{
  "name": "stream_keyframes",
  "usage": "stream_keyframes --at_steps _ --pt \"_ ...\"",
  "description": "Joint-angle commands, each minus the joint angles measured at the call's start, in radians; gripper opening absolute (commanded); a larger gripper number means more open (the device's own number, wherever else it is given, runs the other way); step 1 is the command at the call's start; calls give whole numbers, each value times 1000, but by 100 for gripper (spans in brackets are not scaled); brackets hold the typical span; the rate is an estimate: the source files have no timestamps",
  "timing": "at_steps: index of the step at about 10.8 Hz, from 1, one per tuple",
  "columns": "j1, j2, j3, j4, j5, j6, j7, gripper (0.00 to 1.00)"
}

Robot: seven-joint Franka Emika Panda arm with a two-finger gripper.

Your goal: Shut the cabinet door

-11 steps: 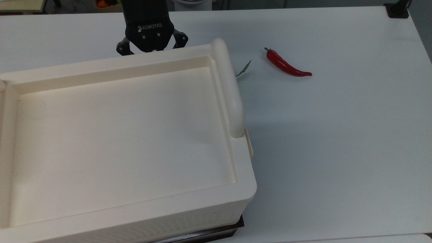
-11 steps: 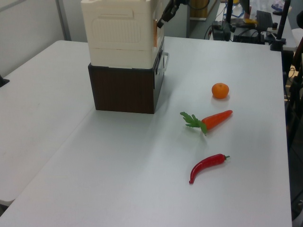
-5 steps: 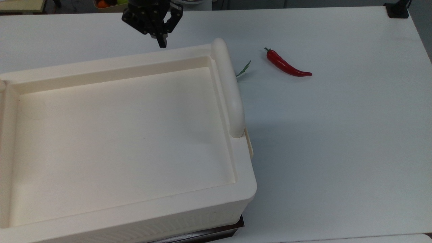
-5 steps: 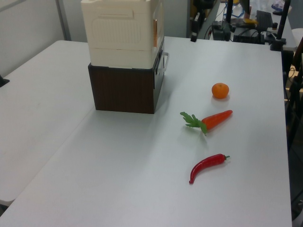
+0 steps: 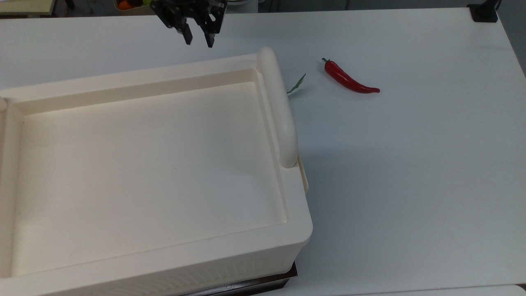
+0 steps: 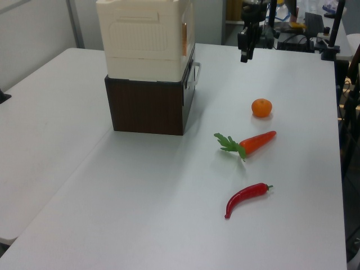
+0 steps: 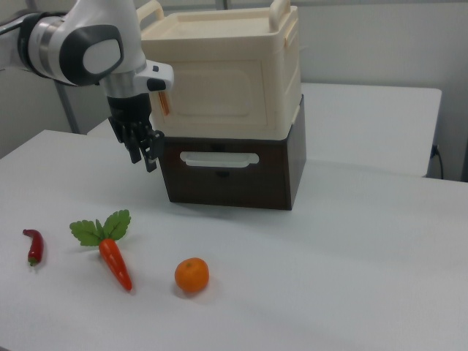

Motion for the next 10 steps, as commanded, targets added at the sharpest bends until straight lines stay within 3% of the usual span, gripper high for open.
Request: stream_keyframes --at_steps 1,10 --pt "-6 -53 8 -33 -89 -82 61 100" --pt "-34 -52 7 -9 -90 -92 63 100"
